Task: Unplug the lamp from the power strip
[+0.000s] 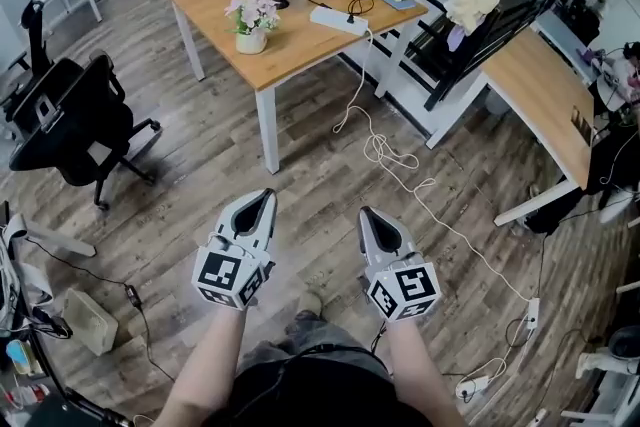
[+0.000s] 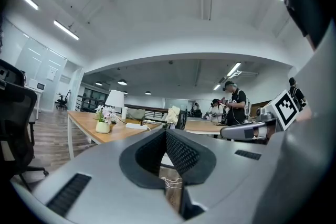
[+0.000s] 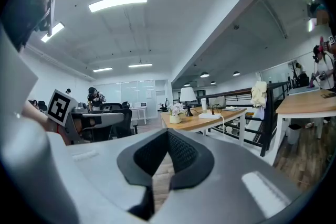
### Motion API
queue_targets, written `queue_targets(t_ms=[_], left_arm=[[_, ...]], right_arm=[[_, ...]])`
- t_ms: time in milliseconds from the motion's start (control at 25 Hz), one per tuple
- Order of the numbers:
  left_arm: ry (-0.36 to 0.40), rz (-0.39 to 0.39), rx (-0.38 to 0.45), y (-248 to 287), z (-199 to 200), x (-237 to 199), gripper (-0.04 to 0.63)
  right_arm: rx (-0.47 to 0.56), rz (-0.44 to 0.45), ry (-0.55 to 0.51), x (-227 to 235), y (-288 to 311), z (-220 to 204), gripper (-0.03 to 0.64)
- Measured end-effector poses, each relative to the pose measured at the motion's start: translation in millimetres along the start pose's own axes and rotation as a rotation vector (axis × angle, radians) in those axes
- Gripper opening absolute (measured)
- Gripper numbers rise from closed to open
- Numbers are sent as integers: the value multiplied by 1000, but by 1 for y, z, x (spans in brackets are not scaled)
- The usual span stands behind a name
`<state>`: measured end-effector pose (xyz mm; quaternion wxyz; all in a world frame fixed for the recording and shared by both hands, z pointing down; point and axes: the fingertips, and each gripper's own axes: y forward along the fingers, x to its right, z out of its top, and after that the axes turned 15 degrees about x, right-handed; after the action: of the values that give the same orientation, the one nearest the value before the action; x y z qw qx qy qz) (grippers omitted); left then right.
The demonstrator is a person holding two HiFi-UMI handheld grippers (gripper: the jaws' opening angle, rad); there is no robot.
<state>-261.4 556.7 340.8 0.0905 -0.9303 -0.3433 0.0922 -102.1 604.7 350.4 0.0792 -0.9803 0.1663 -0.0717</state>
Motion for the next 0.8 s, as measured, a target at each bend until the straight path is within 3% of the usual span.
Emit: queue_targets(t_ms=[280,800], left_arm=[[4,2,23,55,-8,3,-2],[-9,30,-34,95,-36,-18,-3]], right_arm=[[26,25,24,48,32,7,8],[14,15,67,91,68,-10,8]])
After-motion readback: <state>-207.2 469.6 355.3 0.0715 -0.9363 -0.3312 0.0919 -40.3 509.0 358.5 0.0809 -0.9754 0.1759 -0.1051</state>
